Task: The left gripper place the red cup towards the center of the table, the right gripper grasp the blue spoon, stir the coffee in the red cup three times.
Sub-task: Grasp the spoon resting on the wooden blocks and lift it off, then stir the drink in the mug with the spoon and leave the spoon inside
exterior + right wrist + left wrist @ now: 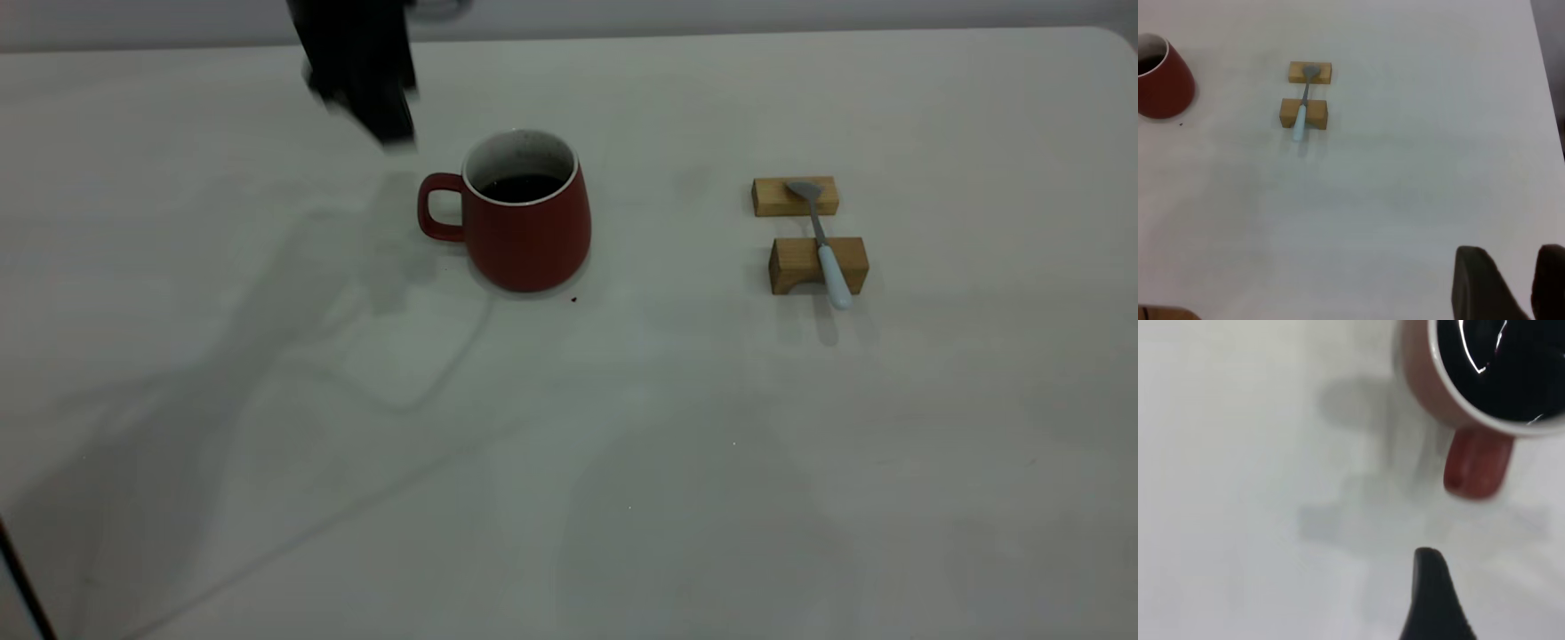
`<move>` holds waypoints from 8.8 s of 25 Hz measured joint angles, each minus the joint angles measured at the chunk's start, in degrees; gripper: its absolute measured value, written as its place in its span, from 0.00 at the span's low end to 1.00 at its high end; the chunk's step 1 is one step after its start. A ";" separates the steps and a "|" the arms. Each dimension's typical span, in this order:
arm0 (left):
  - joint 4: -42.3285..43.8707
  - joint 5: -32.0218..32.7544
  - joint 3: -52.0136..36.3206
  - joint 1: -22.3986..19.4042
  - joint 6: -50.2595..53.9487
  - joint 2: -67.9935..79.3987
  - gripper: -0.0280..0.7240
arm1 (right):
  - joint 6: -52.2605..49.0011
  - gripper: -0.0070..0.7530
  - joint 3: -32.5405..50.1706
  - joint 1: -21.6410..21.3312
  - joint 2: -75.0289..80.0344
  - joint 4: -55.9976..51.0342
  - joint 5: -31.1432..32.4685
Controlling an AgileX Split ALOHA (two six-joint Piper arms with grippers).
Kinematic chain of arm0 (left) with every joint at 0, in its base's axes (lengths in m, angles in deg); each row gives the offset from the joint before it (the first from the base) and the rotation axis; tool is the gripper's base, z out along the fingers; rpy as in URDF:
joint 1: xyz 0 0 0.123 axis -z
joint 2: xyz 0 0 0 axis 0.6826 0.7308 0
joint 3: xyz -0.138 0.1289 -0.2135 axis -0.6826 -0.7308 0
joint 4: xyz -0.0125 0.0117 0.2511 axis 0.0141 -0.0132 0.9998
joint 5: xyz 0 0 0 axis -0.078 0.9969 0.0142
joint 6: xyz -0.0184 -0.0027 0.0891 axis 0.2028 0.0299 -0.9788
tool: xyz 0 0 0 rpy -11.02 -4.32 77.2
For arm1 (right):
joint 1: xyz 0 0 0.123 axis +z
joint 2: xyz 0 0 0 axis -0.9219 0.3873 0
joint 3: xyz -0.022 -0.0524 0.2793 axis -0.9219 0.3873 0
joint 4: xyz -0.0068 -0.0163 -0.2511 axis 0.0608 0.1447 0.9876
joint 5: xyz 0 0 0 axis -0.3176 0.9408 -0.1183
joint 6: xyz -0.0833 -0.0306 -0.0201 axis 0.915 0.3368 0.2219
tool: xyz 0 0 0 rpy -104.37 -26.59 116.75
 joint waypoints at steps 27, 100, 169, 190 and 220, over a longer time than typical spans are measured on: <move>10.05 23.33 -39.06 -0.21 69.65 -69.71 0.78 | 0.00 0.32 0.00 0.00 0.00 0.00 0.00; 7.32 21.18 -69.20 -16.94 69.06 -129.69 0.78 | 26.46 0.71 -28.53 9.58 104.37 -41.22 -27.34; 7.32 21.18 -69.20 -16.94 69.07 -129.69 0.78 | 14.80 0.18 -55.46 12.69 126.07 -71.21 -6.73; 7.32 21.18 -69.20 -16.94 69.07 -129.69 0.78 | 8.12 0.18 -55.46 12.69 126.12 -81.38 -6.91; 7.32 21.18 -69.20 -16.94 69.07 -129.69 0.78 | -45.05 0.18 -65.36 16.94 134.83 -99.14 -3.72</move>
